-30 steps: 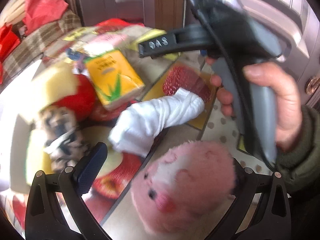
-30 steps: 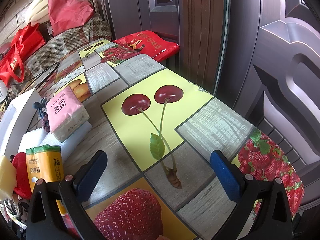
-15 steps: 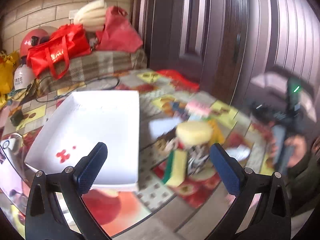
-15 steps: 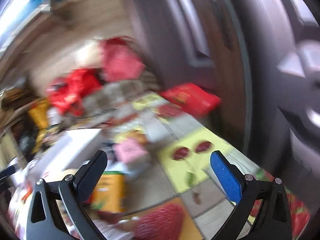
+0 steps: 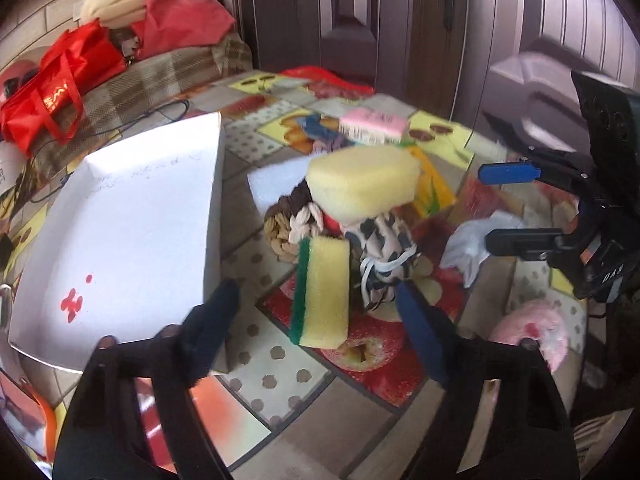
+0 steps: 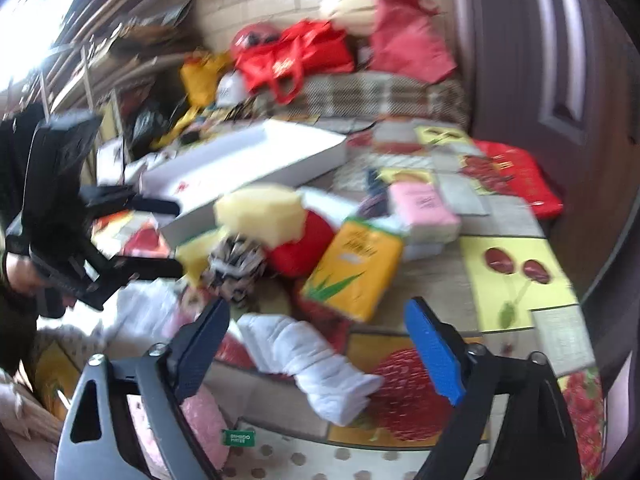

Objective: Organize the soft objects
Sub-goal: 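Grasp the green-yellow sponge with the left tool while the right tool grasps the white sock, then carry sponge and sock into the white tray and open both tools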

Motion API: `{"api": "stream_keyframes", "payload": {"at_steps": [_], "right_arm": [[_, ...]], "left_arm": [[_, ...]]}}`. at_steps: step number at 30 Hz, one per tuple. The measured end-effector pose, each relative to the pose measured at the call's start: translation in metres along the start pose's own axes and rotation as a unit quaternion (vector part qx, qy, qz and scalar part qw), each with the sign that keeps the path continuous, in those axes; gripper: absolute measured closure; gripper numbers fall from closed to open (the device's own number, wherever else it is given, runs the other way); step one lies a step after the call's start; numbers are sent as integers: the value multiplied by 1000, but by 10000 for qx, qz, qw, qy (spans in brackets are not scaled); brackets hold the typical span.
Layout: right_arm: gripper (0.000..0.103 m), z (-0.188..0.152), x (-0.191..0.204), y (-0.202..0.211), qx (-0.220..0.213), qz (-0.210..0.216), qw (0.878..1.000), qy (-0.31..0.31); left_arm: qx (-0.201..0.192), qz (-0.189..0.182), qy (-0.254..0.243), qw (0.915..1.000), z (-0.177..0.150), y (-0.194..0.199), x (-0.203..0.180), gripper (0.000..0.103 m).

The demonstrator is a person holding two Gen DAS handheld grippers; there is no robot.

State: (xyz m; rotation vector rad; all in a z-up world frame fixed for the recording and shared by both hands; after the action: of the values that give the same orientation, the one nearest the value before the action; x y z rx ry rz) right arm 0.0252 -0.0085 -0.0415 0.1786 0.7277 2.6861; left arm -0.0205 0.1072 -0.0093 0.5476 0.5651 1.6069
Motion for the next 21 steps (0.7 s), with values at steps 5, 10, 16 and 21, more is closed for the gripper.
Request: {"api": "stream_keyframes", "payload": {"at_steps": [5, 10, 16, 21], "right_arm": [[40, -9, 3, -18, 368, 13, 9993, 12], [45, -8, 0, -21, 450, 1, 9990, -12], [62, -10, 1, -16, 425, 65, 9991, -49], [65, -10, -2, -10, 312, 43, 9994, -114]], "left_arm": [[156, 145, -132, 9997, -6, -8, 2, 28], [255, 115, -245, 9993, -1, -20, -2, 29], [387, 160, -295, 9987, -4, -30, -4, 70], [282, -5, -102, 9995, -10, -19, -3, 73]]}}
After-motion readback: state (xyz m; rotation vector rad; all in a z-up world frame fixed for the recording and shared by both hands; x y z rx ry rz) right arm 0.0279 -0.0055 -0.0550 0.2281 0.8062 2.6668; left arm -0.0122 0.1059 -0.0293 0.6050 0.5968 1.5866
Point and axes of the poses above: each gripper's, at about its wrist camera, not at the fingertips, and y roughly against the way its jaws point, x to its left, z to its top, the point moved 6 cm from there along -y, roughly the way its jaws point, and after that the axes turned 6 degrees about -x, right-handed, at the moved point
